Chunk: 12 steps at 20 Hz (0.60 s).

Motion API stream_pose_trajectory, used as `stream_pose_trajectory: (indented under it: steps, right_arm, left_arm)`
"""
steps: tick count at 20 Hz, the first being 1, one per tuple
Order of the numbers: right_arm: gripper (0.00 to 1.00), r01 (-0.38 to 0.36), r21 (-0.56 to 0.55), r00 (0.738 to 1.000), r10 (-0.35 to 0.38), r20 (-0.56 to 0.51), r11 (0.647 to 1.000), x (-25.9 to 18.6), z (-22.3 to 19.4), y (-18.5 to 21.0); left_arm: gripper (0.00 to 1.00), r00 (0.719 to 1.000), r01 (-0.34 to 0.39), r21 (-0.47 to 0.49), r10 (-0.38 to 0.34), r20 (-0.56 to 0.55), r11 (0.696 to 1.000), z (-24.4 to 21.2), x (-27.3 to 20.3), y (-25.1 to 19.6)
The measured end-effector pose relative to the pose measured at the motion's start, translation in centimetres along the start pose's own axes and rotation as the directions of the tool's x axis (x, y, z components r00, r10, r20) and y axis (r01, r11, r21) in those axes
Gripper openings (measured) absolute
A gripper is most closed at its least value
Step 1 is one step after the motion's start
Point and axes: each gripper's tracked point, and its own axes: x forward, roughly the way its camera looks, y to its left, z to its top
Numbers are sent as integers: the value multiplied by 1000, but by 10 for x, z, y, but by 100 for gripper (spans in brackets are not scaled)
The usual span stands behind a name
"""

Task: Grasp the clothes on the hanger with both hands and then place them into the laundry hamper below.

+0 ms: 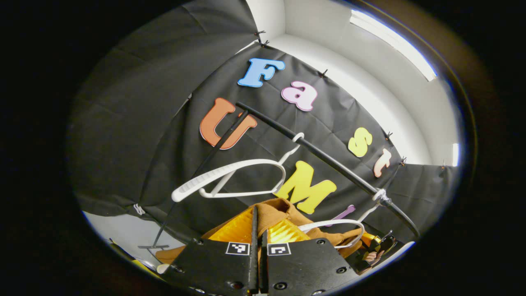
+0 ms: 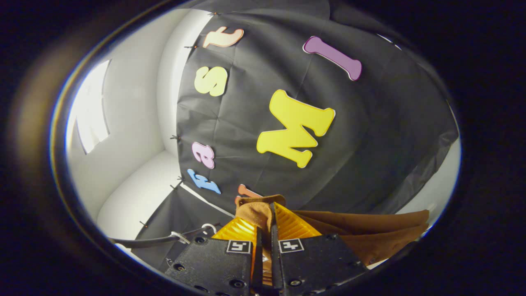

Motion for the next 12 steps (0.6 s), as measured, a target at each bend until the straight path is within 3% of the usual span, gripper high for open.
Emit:
stream_pose_trajectory:
  steps: [12]
  right_arm:
    - [11,35,122,999,-30,-42,992,9,-4,-49]
  left_arm:
    - [1,995,62,-99,-69,-74,993,-30,11,16]
